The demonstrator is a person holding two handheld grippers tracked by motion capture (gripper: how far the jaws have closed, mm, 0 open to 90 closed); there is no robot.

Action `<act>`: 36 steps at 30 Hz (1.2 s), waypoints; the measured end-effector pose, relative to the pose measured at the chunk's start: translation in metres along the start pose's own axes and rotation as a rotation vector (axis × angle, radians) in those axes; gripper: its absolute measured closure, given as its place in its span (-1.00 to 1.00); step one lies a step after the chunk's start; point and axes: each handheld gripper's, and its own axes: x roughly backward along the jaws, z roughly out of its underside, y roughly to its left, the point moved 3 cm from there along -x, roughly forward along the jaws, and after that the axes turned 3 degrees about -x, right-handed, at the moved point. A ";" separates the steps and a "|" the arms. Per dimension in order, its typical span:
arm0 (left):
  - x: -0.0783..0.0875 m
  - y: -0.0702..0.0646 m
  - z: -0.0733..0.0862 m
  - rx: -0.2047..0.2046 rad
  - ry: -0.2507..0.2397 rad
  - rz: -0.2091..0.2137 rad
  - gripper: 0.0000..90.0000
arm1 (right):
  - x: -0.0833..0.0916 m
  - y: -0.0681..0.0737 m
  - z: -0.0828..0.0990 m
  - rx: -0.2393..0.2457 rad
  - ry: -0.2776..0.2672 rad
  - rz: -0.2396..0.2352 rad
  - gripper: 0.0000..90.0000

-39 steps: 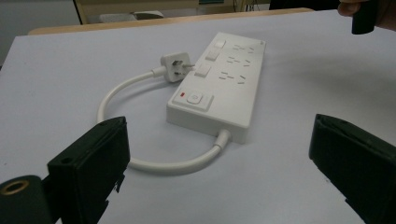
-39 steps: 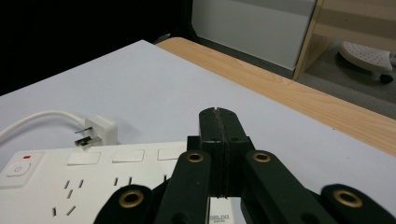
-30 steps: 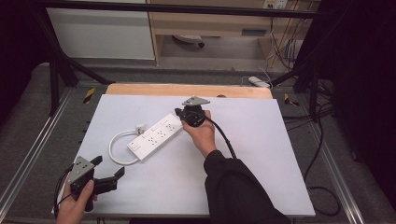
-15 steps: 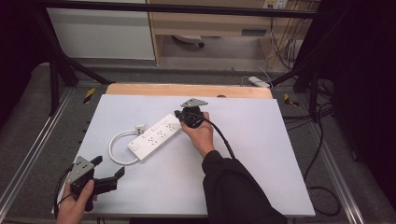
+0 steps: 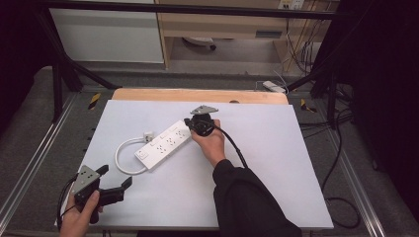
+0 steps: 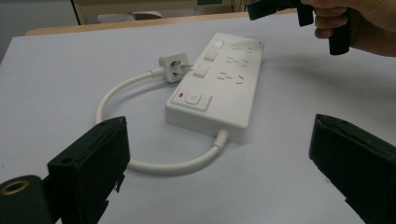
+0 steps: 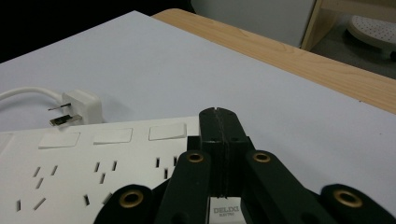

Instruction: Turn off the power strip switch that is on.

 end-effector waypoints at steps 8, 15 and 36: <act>0.000 0.000 0.000 -0.001 -0.002 0.001 -0.89 | -0.003 -0.001 0.002 -0.003 0.007 0.003 1.00; 0.000 0.000 0.000 -0.001 -0.002 0.001 -0.89 | -0.005 0.000 0.004 -0.006 0.012 0.000 1.00; 0.001 0.000 -0.001 0.001 -0.006 0.002 -0.89 | -0.012 0.004 0.009 -0.013 0.021 -0.001 1.00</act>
